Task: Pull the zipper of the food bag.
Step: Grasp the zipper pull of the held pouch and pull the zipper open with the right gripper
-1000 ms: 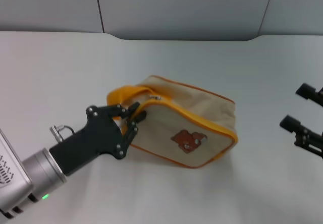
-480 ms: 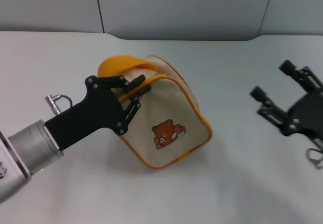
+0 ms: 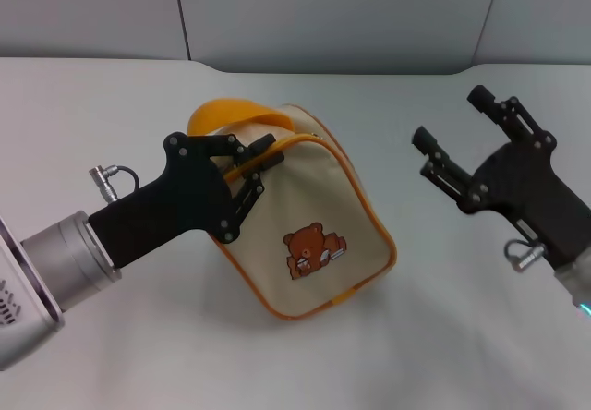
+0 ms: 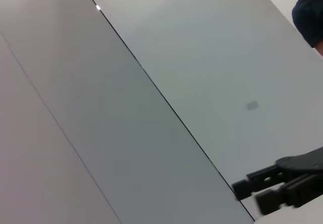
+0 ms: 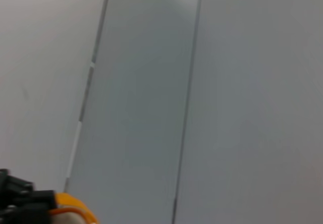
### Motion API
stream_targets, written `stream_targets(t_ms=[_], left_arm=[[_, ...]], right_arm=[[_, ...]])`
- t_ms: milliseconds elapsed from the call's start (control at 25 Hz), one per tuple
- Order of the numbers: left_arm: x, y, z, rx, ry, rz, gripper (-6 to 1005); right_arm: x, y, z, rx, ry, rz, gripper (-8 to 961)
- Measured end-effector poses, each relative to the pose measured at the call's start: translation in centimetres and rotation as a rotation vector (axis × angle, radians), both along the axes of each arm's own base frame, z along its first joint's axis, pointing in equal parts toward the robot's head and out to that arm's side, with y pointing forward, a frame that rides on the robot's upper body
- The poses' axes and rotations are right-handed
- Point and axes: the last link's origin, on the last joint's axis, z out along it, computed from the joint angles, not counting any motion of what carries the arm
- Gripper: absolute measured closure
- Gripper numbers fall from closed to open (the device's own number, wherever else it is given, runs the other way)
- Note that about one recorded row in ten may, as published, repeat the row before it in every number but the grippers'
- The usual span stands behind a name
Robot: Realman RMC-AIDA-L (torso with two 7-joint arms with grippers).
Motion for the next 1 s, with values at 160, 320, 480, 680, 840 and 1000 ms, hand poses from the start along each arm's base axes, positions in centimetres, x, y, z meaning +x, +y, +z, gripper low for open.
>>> stream_targets(t_ms=[160,320,480,680,840,1000], left_arm=[[0.0,0.0,-0.1,0.001,0.003,0.000,902],[-0.1,-0.1,-0.2,-0.002,0.004,0.003,903],[-0.1,-0.1,-0.2,-0.003,0.005,0.005,905],[-0.2,-0.2,-0.2,-0.003,0.005,0.007,907],[-0.1,-0.2,-0.3,-0.010,0.007,0.002,906],[0.1,-0.1,-0.4,-0.015,0.009,-0.006,907]], right_arm=[[-0.9,0.9,-0.8,-0.021,-0.005,-0.004,164],[-1.9,0.9,-2.3,-0.059,-0.057,0.032,164],[-2.4,0.0,-3.6,-0.072,-0.129,0.088,164],[-2.2,-0.6,-3.8,-0.059,-0.162,0.103,164],[-2.1,-0.5,-3.8,-0.060,-0.169,0.105,164],[-2.6,-0.2,-3.8,-0.058,-0.171,0.120,164]])
